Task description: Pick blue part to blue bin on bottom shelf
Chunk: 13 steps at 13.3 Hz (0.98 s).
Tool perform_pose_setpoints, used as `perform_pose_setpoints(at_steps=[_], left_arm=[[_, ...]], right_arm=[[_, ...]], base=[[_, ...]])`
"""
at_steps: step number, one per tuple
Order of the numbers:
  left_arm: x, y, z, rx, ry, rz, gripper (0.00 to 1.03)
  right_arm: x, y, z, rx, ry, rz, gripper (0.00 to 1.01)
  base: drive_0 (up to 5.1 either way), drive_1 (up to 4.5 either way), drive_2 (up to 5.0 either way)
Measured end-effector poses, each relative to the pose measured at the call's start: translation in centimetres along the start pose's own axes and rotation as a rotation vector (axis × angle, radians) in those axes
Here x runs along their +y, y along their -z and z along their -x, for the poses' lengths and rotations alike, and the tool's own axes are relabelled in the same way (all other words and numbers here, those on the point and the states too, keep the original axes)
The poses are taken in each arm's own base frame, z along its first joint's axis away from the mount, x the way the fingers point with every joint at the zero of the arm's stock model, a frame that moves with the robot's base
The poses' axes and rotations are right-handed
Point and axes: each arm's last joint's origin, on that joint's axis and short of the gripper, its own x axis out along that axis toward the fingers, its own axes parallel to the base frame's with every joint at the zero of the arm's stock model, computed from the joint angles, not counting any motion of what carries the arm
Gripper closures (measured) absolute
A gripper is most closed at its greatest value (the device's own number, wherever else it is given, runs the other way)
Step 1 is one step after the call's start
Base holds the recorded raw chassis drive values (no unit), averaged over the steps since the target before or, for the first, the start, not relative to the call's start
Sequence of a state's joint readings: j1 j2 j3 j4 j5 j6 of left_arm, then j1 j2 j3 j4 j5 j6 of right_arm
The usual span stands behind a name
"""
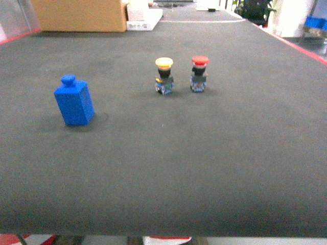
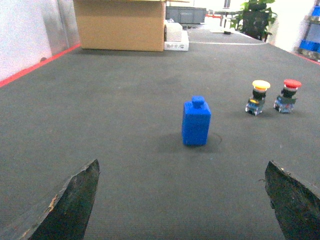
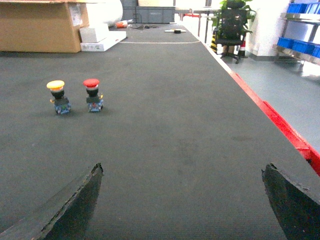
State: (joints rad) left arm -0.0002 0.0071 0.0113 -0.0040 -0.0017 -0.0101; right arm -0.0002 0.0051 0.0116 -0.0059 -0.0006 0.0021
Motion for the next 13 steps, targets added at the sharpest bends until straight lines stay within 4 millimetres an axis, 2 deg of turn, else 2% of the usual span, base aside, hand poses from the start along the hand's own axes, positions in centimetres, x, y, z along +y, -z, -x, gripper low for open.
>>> perform_pose_setpoints(at_steps=[11, 12, 13], left_arm=[[0.0, 0.1, 0.0, 0.015, -0.012, 0.003, 0.05], [-0.4, 0.3, -0.4, 0.116, -0.142, 0.027, 0.05], [-0.8, 0.1, -1.1, 0.134, -0.237, 0.017, 0.05]], right_arm=[[0.0, 0.0, 0.0, -0.001, 0.0, -0.001, 0.03], [0.0, 0.0, 0.0, 0.0, 0.002, -0.001, 0.03], [0.0, 0.0, 0.0, -0.002, 0.0, -0.001, 0.03]], base=[[0.0, 0.0, 0.0], [0.0, 0.0, 0.0], [0.0, 0.0, 0.0]])
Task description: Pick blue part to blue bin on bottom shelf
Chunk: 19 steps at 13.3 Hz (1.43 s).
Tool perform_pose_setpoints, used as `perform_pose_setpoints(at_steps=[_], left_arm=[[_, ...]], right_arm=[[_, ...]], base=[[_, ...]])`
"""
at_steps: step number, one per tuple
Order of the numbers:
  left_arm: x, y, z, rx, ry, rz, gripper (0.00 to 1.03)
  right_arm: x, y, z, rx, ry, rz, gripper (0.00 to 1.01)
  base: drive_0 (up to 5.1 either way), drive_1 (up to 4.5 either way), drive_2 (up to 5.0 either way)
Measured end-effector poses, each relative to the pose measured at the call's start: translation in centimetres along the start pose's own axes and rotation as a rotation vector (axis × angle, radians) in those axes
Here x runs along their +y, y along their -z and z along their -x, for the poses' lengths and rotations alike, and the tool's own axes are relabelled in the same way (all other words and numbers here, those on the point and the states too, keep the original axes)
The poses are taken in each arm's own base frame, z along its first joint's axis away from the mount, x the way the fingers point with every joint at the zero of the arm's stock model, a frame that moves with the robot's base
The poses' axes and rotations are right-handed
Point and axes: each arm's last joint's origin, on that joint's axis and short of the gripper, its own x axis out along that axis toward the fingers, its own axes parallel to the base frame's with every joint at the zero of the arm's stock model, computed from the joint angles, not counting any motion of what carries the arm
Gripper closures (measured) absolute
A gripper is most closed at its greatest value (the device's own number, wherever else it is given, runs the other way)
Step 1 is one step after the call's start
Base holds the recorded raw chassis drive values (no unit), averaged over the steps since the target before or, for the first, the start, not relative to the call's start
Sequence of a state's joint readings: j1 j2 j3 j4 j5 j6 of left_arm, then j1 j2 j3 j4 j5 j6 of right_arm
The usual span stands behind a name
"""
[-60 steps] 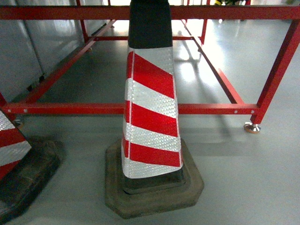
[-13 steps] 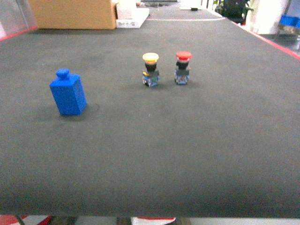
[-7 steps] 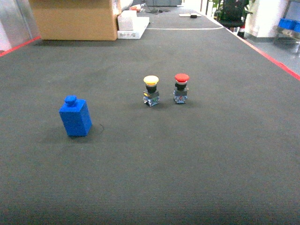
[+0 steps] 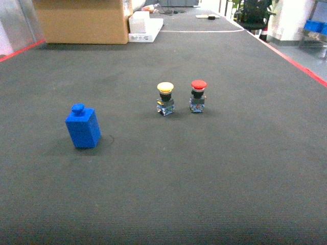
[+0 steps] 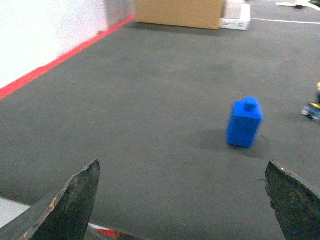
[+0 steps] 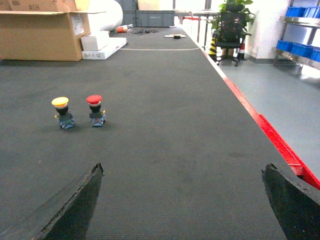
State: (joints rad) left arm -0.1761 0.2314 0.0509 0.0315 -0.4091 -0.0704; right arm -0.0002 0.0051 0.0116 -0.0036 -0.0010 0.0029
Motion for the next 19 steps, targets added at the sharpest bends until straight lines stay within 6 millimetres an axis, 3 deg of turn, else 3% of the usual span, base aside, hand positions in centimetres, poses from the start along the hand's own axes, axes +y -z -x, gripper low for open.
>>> perform_pose_setpoints(at_steps=[1, 3, 5, 6, 9, 13, 19], left_arm=[[-0.2, -0.3, -0.8, -0.017, -0.082, 0.005, 0.05], [-2.3, -2.2, -3.4, -0.073, 0.015, 0.009, 0.05], [-5.4, -3.0, -7.9, -0.063, 0.118, -0.007, 0.05], [-7.8, -2.8, -11.7, -0.04, 0.18, -0.029, 0.05], [-10.4, 0.5, -17.1, 0.06, 0.237, -0.103, 0.05], [-11.9, 3.5, -22.6, 0.118, 0.239, -0.124, 0.05], [-12.4, 5.9, -27.5, 0.164, 0.202, -0.126, 0.05]], right_arm=[[0.0, 0.0, 0.0, 0.001, 0.003, 0.0, 0.03], [0.0, 0.0, 0.0, 0.0, 0.001, 0.0, 0.03], [0.0, 0.0, 0.0, 0.002, 0.001, 0.0, 0.03], [0.0, 0.0, 0.0, 0.001, 0.0, 0.0, 0.03], [0.0, 0.0, 0.0, 0.001, 0.0, 0.0, 0.03], [0.0, 0.0, 0.0, 0.002, 0.001, 0.0, 0.03], [0.0, 0.0, 0.0, 0.002, 0.0, 0.0, 0.03]], base=[[0.0, 0.0, 0.0], [0.0, 0.0, 0.0], [0.0, 0.0, 0.0], [0.0, 0.0, 0.0], [0.0, 0.0, 0.0], [0.0, 0.0, 0.0], [0.0, 0.0, 0.0]])
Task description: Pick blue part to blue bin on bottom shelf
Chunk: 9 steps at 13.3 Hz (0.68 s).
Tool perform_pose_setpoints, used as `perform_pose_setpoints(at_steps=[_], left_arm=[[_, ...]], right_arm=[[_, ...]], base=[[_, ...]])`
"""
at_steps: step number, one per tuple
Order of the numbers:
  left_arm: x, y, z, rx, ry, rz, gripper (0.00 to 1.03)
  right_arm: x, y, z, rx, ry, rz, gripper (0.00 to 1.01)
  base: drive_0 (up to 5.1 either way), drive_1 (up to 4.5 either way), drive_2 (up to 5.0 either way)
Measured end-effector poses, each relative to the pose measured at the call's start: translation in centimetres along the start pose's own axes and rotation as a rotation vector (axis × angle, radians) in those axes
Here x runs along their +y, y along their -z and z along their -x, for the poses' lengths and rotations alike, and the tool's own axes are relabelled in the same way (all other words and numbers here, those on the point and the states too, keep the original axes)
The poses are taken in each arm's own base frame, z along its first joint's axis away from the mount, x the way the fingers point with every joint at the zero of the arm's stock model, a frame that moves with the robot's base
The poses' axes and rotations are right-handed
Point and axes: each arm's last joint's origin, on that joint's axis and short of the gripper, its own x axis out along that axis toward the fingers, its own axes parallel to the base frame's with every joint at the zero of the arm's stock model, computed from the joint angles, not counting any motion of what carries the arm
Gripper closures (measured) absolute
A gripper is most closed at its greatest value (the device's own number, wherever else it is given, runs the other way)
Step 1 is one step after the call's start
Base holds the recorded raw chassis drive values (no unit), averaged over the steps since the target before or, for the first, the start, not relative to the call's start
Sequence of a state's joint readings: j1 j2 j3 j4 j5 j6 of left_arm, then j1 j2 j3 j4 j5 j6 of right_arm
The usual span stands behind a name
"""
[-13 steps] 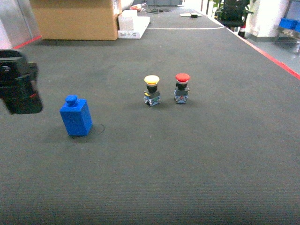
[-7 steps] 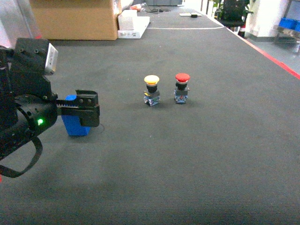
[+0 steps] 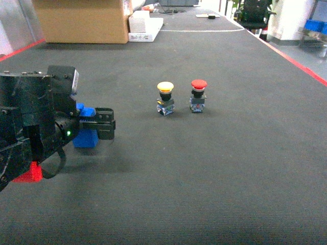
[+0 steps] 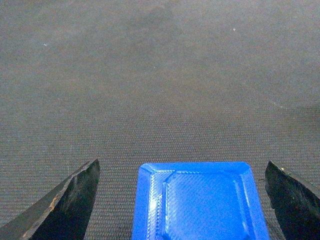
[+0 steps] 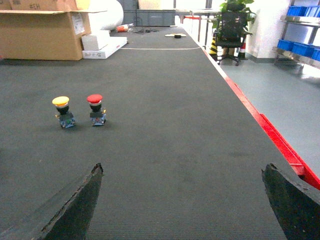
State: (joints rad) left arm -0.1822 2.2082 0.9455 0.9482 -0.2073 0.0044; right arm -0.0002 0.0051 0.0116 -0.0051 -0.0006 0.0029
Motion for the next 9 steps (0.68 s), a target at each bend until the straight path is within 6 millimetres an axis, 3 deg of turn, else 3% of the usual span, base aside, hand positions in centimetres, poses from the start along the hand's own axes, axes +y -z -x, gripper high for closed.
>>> perform_pose_setpoints(at_steps=[2, 6, 9], left_arm=[[-0.2, 0.6, -1.2, 0.028, 0.014, 0.019, 0.05], [0.2, 0.7, -1.9, 0.037, 0.012, 0.058, 0.57], [0.2, 0.7, -1.8, 0.033, 0.018, 0.06, 0.59]], right_arm=[[0.0, 0.0, 0.0, 0.0, 0.0, 0.0, 0.03], [0.0, 0.0, 0.0, 0.0, 0.0, 0.0, 0.03], [0.0, 0.0, 0.0, 0.0, 0.0, 0.0, 0.03]], base=[[0.0, 0.0, 0.0], [0.0, 0.0, 0.0], [0.0, 0.0, 0.0]])
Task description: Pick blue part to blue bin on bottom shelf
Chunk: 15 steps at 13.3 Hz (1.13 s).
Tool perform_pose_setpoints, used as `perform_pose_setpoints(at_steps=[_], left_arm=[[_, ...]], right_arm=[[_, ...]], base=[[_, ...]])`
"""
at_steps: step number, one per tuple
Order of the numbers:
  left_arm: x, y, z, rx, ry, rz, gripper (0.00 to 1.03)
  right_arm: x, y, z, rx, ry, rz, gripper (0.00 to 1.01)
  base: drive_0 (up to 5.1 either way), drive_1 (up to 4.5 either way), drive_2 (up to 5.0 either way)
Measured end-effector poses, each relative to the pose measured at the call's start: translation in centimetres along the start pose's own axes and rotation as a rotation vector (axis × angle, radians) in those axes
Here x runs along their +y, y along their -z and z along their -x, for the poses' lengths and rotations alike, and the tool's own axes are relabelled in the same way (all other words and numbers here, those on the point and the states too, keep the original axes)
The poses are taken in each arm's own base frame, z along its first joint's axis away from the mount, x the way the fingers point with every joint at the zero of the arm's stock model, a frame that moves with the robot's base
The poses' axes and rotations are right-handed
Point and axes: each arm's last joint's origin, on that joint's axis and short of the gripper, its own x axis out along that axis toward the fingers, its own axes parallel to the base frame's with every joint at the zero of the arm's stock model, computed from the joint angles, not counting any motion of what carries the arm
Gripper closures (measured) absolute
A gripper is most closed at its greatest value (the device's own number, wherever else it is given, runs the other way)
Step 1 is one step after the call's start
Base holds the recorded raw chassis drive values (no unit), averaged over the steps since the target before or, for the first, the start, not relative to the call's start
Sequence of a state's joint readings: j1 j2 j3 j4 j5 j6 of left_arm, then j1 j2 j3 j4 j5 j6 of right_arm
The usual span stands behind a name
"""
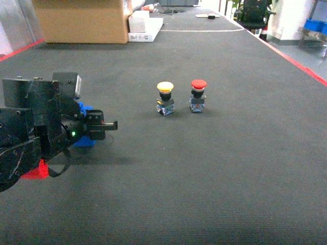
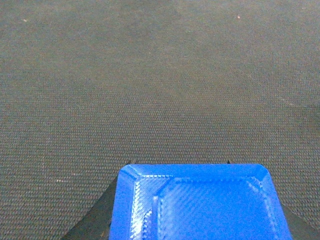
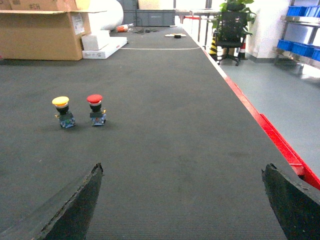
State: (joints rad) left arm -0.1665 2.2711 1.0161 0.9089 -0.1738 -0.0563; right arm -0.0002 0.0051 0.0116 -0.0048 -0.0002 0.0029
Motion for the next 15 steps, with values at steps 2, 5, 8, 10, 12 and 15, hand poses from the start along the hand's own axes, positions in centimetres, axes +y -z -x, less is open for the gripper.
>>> perform_pose_setpoints(at_steps=[2, 5, 8, 10, 12, 15], left_arm=[[-0.6, 0.3, 3.1, -0.013, 0.021, -0.011, 0.59], [-1.8, -4.7, 14.5, -0.138, 0.013, -0.005, 0.59], [-1.1, -7.0, 24.7, -0.234, -0.068, 0.005, 0.59], [-0.5, -8.0, 30.0, -0.309, -0.103, 0.055, 0.59], [-0.4, -7.6, 31.1, -0.31, -0.104, 0.059, 0.59], [0.2, -6.7, 33.0, -0.295, -0.132, 0.062, 0.59]], right_arm=[[0.0, 0.0, 0.0, 0.0, 0.0, 0.0, 0.03], [0.0, 0.0, 0.0, 0.0, 0.0, 0.0, 0.03], [0.0, 0.0, 0.0, 0.0, 0.0, 0.0, 0.03], [0.0, 0.0, 0.0, 0.0, 0.0, 0.0, 0.03], [0.0, 0.0, 0.0, 0.0, 0.0, 0.0, 0.03], [0.0, 0.0, 0.0, 0.0, 0.0, 0.0, 0.03]], base=[[0.0, 0.0, 0.0], [0.0, 0.0, 0.0], [0.0, 0.0, 0.0], [0.0, 0.0, 0.0], [0.0, 0.0, 0.0], [0.0, 0.0, 0.0]])
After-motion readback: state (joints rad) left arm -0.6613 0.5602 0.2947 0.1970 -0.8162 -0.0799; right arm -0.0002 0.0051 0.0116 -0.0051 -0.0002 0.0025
